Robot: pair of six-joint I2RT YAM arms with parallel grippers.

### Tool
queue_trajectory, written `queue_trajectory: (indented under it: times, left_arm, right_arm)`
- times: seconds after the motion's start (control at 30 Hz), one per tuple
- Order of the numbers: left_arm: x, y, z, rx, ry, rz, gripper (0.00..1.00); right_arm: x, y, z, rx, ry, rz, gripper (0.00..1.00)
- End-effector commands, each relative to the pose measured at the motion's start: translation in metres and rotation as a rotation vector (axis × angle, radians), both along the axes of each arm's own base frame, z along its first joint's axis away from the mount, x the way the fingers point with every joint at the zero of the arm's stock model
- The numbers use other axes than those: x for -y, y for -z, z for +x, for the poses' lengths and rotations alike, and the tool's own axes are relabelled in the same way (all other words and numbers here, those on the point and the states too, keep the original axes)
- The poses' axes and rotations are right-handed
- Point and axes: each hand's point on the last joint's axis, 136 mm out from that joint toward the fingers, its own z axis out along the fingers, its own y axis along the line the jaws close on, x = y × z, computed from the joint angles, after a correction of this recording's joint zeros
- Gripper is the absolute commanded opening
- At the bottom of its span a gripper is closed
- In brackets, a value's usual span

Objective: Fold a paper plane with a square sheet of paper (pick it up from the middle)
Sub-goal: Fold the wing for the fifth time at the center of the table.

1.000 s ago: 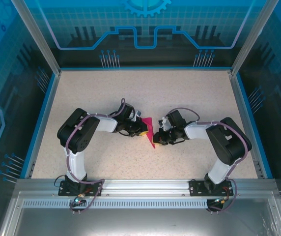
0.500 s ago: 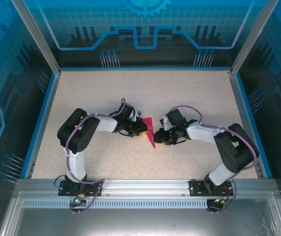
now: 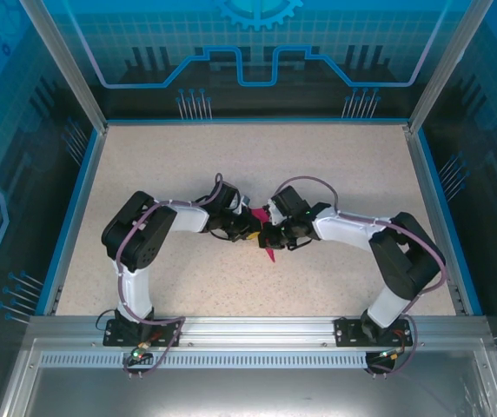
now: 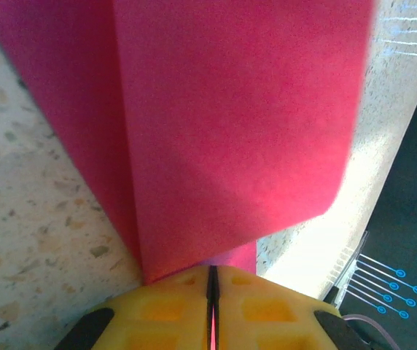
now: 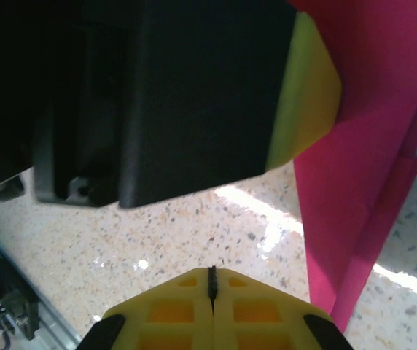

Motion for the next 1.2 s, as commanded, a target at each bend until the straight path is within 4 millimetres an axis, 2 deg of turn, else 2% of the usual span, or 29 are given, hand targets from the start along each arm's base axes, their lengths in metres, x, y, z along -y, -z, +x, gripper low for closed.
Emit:
queue_trajectory:
  times: [0.0,0.23,0.83,0.9,1.17]
  left_arm:
    - [-0.027,0.045,-0.016,-0.114,-0.049,0.177,0.12]
    - [-0.032,0.051,-0.016,-0.141,-0.066,0.217,0.12]
    - [-0.051,0.071,-0.023,-0.211,-0.103,0.355,0.11]
    - [-0.056,0.073,-0.024,-0.223,-0.112,0.382,0.1]
    - [-0.065,0.08,-0.028,-0.255,-0.124,0.443,0.1]
  right_arm:
    - [0.01,0.015,0.0,-0.024,0.021,-0.088,0.01]
    - [0.022,0.034,-0.008,-0.066,0.023,-0.16,0.0]
    - [0.043,0.049,-0.026,-0.112,0.02,-0.208,0.0]
    - [0.051,0.057,-0.036,-0.135,0.012,-0.217,0.0]
    - [0.062,0.061,-0.054,-0.162,-0.011,-0.192,0.0]
